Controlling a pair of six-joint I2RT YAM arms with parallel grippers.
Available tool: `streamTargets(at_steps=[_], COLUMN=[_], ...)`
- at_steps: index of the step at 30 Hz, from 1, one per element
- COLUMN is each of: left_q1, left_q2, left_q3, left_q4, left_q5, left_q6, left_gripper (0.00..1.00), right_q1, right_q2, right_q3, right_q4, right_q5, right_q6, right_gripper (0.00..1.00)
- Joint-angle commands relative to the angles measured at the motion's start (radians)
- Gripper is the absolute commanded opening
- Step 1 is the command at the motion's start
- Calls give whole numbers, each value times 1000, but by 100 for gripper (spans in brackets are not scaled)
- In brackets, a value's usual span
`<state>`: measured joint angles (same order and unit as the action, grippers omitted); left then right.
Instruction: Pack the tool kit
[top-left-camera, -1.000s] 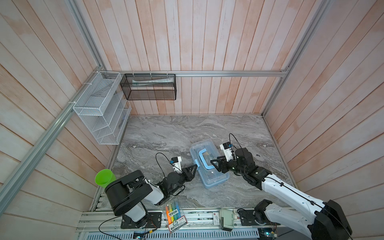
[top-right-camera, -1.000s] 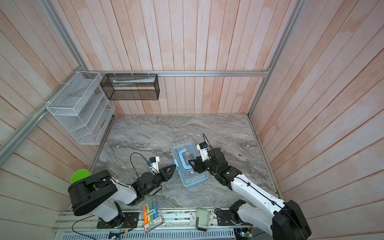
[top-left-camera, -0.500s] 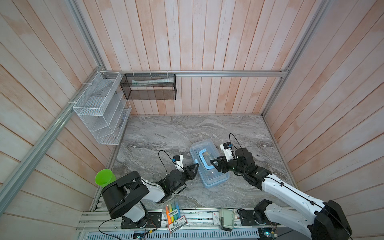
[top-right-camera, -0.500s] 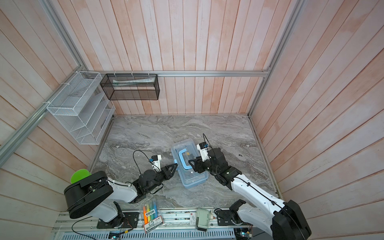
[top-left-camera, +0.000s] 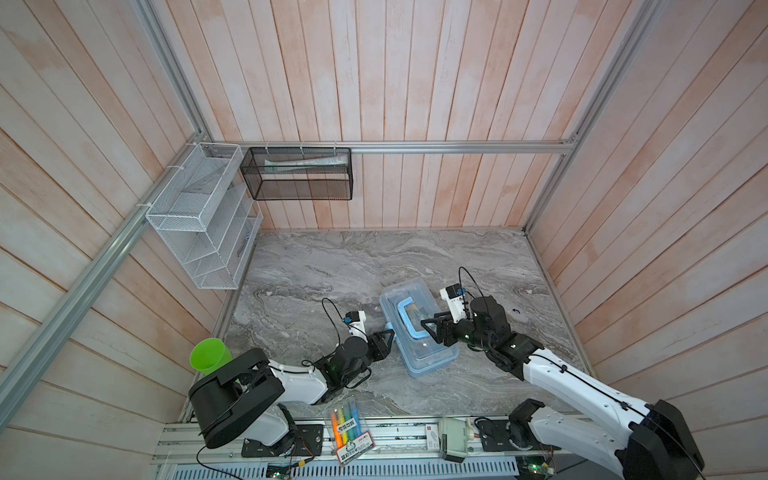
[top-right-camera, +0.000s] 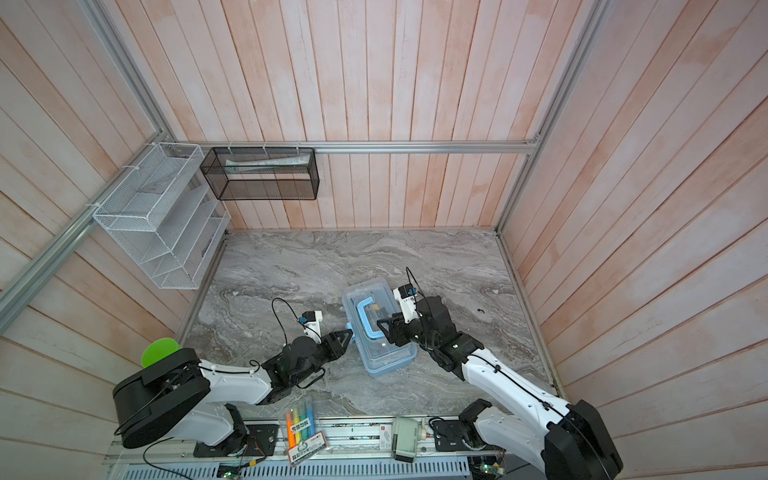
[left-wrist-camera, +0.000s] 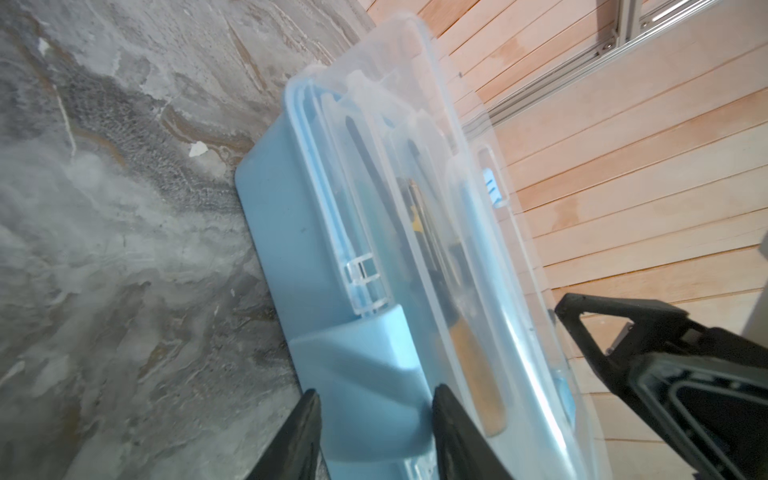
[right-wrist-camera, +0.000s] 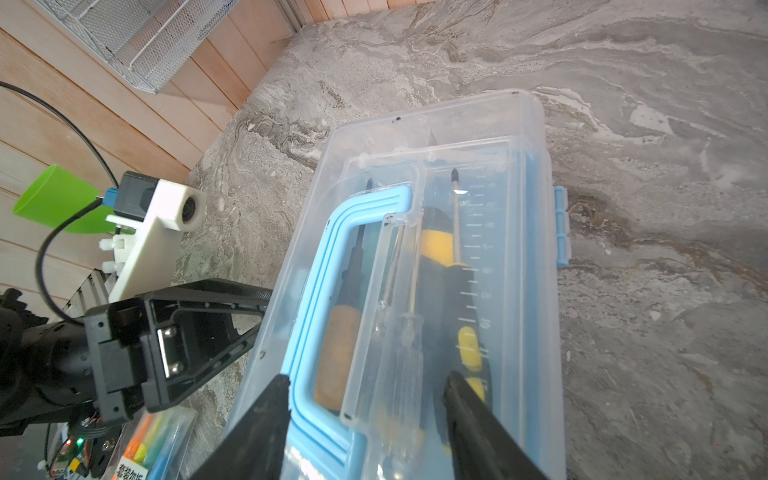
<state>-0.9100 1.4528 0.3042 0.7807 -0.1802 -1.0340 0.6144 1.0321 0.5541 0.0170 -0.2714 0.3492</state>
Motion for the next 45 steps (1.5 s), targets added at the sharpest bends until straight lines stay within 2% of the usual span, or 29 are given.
streamTargets(at_steps=[1,9,16,22,26,31,42,43,45], left_q1=[2,-7,-12,-35,-36,-36,-37,-68,-69], left_q2=[-1,50,-28,-42,-29,-28,-25,-24,-28], left_q3=[11,44,42,36,27,27,52,55,60], left_q4=[-30,5,-74,-55,-11,14,-54,-61,-74], left_q5=[-10,23,-6,-13,-5,3,-21,-22,-25], left_q6=[6,14,23,29,34,47,57,58,63], left_gripper=[46,45,45,42,35,17,14,14,14], right_q1=[-3,-2,-3,-4,-4,-4,-3,-2,-4], right_q2=[16,6,9,16,13,5,7,6,5], right_q3=[-42,-45,-44,-45,-48,-53,-56,-56,-55], right_q4=[-92,-98,-94,-84,-89,-91,-86,-88,-89], right_q5=[-8,3,8,2,4,8,6,6,8], right_q6=[21,21,21,24,22,24,27,27,27], right_gripper=[61,61,61,61,61,61,61,61,61])
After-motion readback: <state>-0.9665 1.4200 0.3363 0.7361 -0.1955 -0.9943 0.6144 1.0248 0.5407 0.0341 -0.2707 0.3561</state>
